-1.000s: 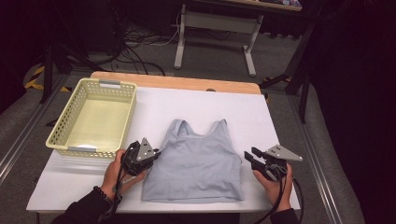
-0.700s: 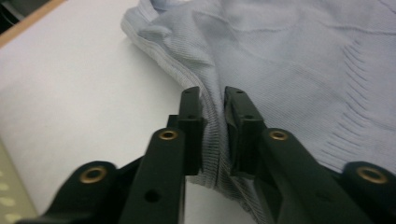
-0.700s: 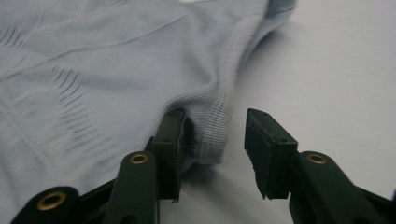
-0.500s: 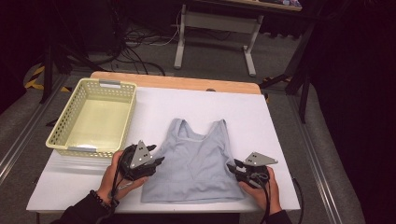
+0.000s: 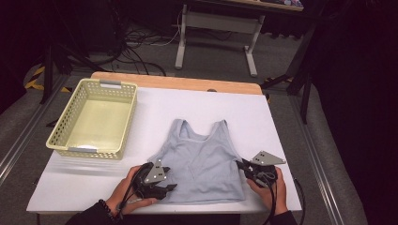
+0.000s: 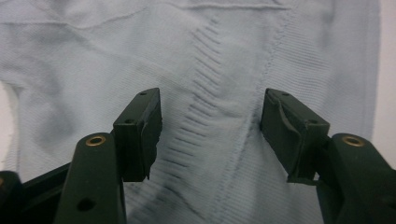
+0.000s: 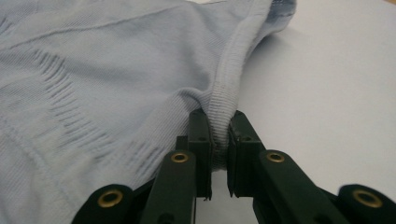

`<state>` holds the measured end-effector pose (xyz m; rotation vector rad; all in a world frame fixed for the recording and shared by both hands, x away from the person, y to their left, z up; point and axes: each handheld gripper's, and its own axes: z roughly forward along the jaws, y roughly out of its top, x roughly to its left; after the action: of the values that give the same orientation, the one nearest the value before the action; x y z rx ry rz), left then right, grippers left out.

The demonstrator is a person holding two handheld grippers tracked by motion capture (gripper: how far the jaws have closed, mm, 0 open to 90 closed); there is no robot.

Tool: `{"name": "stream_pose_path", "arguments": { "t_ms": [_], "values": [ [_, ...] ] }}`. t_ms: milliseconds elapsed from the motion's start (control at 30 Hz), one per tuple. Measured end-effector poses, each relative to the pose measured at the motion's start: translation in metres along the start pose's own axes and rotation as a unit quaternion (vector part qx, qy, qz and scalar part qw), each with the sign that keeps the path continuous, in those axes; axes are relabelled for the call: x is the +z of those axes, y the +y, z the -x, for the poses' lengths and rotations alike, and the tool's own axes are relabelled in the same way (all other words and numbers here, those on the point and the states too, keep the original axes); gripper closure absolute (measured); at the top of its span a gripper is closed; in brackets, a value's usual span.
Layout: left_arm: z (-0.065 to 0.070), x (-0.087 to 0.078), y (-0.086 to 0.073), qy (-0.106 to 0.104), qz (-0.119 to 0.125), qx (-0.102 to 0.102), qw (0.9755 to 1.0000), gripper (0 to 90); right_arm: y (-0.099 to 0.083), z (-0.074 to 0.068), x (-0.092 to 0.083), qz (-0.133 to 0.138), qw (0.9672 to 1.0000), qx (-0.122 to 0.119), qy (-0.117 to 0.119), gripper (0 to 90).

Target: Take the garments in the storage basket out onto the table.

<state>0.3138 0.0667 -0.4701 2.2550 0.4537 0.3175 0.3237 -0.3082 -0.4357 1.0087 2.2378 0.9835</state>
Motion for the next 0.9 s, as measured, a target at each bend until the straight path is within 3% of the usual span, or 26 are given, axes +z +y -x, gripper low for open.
{"name": "stream_pose_path", "arguments": {
  "t_ms": [267, 467, 533, 633, 667, 700, 867, 900],
  "values": [
    [-0.001, 0.003, 0.002, 0.023, -0.001, -0.006, 0.9997, 39.7, 0.003, 0.01, -0.015, 0.019, 0.9992, 0.019, -0.029, 84.5],
    [-0.007, 0.011, 0.009, 0.039, -0.003, -0.014, 0.9992, 39.5, 0.001, 0.013, 0.003, 0.014, 0.9973, 0.023, -0.069, 84.3],
    [-0.008, 0.012, 0.01, 0.04, -0.004, -0.016, 0.9991, 39.1, 0.002, 0.015, 0.011, 0.02, 0.9968, 0.029, -0.071, 81.4],
    [-0.008, 0.012, 0.009, 0.04, -0.001, -0.016, 0.9991, 39.1, 0.002, 0.013, 0.01, 0.028, 0.9959, 0.035, -0.078, 64.0],
    [-0.007, 0.012, 0.009, 0.044, 0.0, -0.012, 0.999, 39.1, 0.002, 0.013, 0.01, 0.028, 0.9959, 0.035, -0.078, 64.0],
    [-0.006, 0.012, 0.009, 0.047, 0.001, -0.009, 0.9988, 39.1, 0.0, 0.013, 0.004, 0.028, 0.9952, 0.043, -0.083, 56.9],
    [-0.004, 0.011, 0.008, 0.053, -0.001, -0.001, 0.9986, 39.1, -0.007, 0.011, -0.021, 0.049, 0.9928, 0.067, -0.087, 53.9],
    [-0.004, 0.011, 0.008, 0.053, -0.001, -0.001, 0.9986, 39.1, -0.008, 0.009, -0.027, 0.056, 0.9932, 0.069, -0.076, 53.9]
  ]
}}
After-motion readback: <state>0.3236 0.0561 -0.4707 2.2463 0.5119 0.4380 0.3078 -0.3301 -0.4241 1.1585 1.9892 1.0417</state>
